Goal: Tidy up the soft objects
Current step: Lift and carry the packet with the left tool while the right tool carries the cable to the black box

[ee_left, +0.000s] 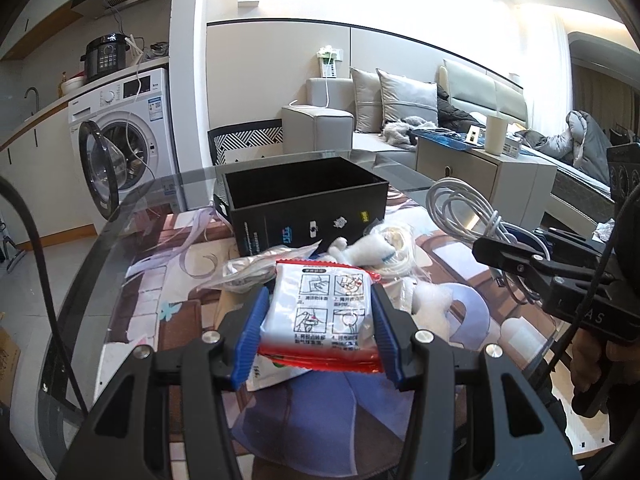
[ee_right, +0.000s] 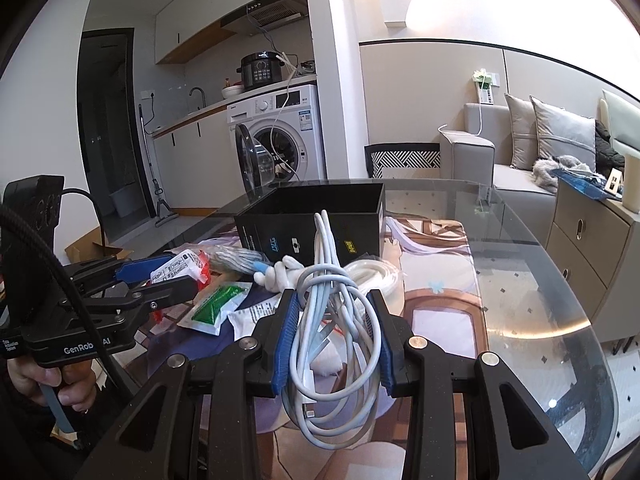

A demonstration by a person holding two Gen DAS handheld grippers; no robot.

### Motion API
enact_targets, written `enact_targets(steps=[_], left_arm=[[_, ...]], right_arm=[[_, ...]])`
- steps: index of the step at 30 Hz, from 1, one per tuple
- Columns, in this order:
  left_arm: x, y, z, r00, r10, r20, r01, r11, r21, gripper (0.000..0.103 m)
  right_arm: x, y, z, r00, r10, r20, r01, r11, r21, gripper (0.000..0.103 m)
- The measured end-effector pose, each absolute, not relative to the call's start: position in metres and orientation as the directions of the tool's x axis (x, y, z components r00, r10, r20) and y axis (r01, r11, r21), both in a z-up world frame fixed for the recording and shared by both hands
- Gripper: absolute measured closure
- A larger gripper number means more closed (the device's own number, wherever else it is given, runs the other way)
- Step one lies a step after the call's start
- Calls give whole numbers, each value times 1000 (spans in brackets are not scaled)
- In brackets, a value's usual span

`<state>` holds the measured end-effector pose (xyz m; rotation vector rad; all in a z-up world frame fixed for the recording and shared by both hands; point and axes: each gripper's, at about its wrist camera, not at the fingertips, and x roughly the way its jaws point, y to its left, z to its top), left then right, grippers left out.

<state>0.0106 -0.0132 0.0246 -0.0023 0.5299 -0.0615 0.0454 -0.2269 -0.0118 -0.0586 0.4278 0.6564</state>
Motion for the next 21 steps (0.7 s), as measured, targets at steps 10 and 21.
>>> enact_targets(steps=[10, 21], left_arm=[[25, -4, 35, 874, -13, -486, 12, 1000, -3, 53], [49, 5, 48, 885, 4, -465, -11, 1000, -12, 53]], right_arm=[[55, -219, 1, 711, 583, -393, -610, 790, 69, 68], [73, -203, 15, 707, 576, -409, -613, 789, 51, 68]])
